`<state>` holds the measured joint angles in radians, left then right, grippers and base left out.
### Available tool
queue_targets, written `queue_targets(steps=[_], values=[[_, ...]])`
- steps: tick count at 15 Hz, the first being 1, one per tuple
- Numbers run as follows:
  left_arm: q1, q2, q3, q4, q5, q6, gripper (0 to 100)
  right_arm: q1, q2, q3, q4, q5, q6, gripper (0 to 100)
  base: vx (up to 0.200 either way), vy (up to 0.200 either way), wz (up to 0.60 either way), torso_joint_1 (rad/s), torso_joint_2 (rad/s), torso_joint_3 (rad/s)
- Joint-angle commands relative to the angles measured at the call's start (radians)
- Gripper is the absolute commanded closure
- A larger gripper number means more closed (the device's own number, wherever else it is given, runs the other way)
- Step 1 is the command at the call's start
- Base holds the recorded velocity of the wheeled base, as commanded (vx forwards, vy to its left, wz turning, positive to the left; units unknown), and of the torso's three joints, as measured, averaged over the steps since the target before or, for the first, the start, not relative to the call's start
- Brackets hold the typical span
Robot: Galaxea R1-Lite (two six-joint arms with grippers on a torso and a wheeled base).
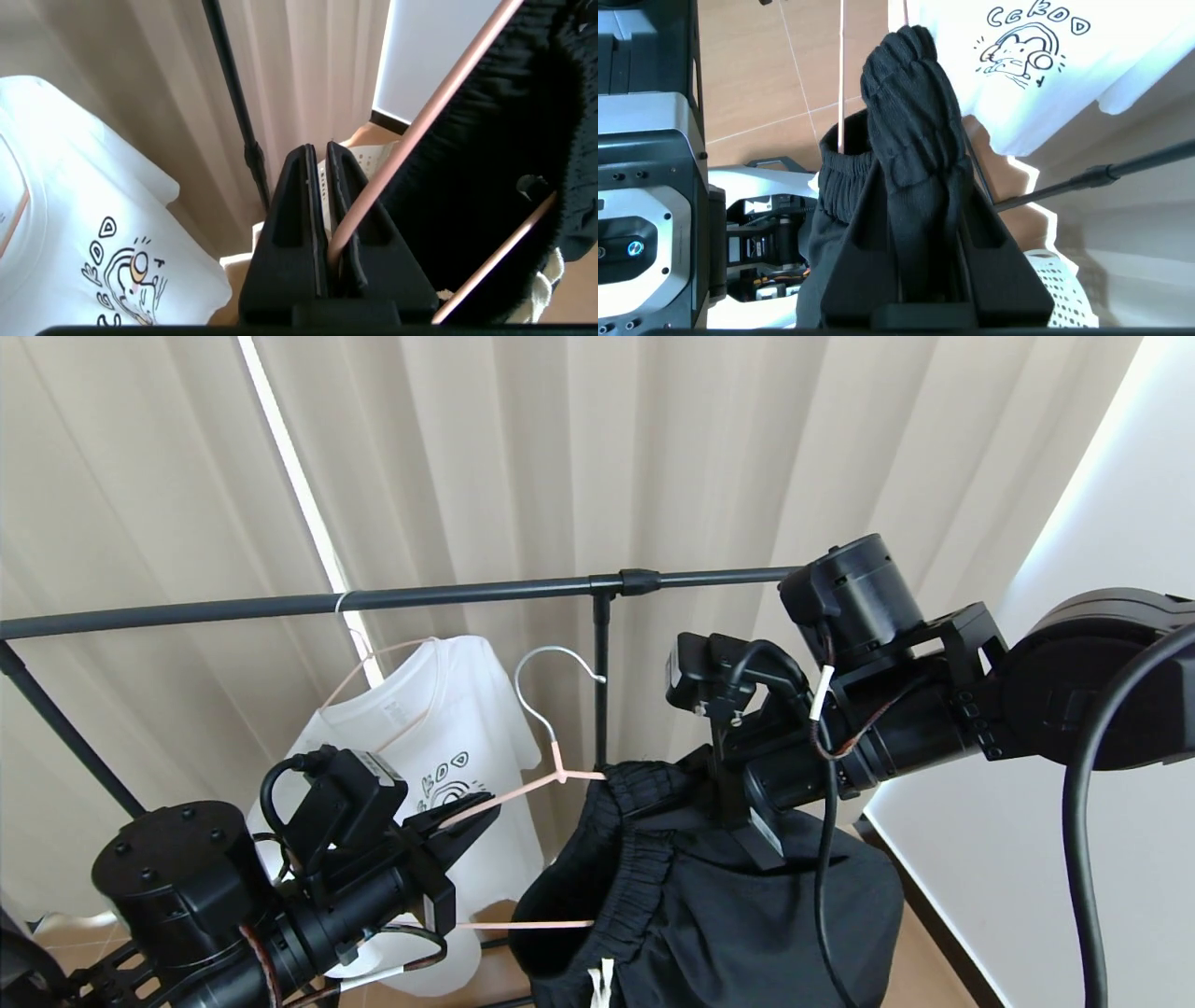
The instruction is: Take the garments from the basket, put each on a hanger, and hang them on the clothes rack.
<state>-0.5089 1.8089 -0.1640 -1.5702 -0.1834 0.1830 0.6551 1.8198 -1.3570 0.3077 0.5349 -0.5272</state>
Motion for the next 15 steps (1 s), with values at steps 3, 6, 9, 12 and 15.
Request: queue_targets(steps=[3,6,9,12,15], values=[[0.0,0.0,0.001,-0.001,-0.001,0.0,100,0.0,-0.007,0.001,-0.001,0.0,0.001,100,0.0,0.0,0.0,0.0,0.0,0.0],[0.001,0.001,0.0,-0.001,-0.001,0.0,100,0.0,-0.011,0.003,-0.001,0.0,0.0,100,0.0,0.0,0.0,0.0,0.0,0.0],[0.003,0.001,0.0,-0.001,-0.001,-0.002,100,0.0,-0.02,0.004,-0.001,0.0,0.0,100,0.0,0.0,0.0,0.0,0.0,0.0],[0.003,0.003,0.003,-0.001,-0.002,0.0,0,0.0,-0.025,0.012,-0.001,-0.001,0.0,100,0.0,0.0,0.0,0.0,0.0,0.0],[0.001,0.001,0.008,-0.001,-0.004,0.0,0,0.0,-0.039,0.027,0.001,-0.003,-0.002,100,0.0,0.0,0.0,0.0,0.0,0.0]])
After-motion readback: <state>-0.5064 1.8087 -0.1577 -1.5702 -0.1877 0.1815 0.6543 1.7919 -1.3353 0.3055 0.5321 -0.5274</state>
